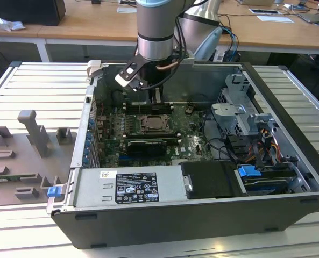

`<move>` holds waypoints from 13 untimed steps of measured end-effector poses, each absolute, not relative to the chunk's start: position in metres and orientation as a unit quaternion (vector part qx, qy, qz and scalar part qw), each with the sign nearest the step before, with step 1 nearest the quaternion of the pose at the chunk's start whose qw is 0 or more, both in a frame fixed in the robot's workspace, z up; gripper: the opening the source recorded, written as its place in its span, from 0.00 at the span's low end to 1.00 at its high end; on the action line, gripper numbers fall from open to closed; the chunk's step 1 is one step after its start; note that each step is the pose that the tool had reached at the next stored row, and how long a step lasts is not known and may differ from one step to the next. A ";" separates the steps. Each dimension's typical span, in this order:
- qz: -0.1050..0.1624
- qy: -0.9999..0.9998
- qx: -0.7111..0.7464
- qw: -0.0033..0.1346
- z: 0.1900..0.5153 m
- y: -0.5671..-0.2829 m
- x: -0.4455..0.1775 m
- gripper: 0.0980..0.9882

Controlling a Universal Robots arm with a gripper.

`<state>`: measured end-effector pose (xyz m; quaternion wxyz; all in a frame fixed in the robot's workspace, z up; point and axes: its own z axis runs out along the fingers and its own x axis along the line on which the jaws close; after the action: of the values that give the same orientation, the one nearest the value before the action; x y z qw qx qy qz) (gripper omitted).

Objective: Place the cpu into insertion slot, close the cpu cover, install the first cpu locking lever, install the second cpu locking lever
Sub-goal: 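Install the first cpu locking lever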

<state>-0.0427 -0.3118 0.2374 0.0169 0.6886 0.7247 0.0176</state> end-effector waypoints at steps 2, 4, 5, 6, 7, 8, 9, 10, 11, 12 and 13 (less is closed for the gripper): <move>0.018 0.725 0.689 0.017 0.237 -0.312 -0.043 0.01; 0.018 0.725 0.689 0.017 0.239 -0.312 -0.043 0.01; 0.018 0.725 0.689 0.017 0.241 -0.312 -0.043 0.01; 0.018 0.725 0.689 0.017 0.242 -0.312 -0.043 0.01; 0.018 0.725 0.689 0.017 0.243 -0.312 -0.043 0.01; 0.018 0.725 0.689 0.017 0.244 -0.312 -0.043 0.01; 0.018 0.725 0.689 0.017 0.246 -0.312 -0.043 0.01; 0.018 0.725 0.689 0.017 0.246 -0.312 -0.043 0.01; 0.018 0.725 0.689 0.017 0.247 -0.312 -0.043 0.01; 0.017 0.725 0.689 0.017 0.249 -0.312 -0.043 0.01; 0.018 0.725 0.689 0.017 0.250 -0.312 -0.043 0.01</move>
<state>-0.0433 -0.3118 0.2501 0.0171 0.6886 0.7247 0.0175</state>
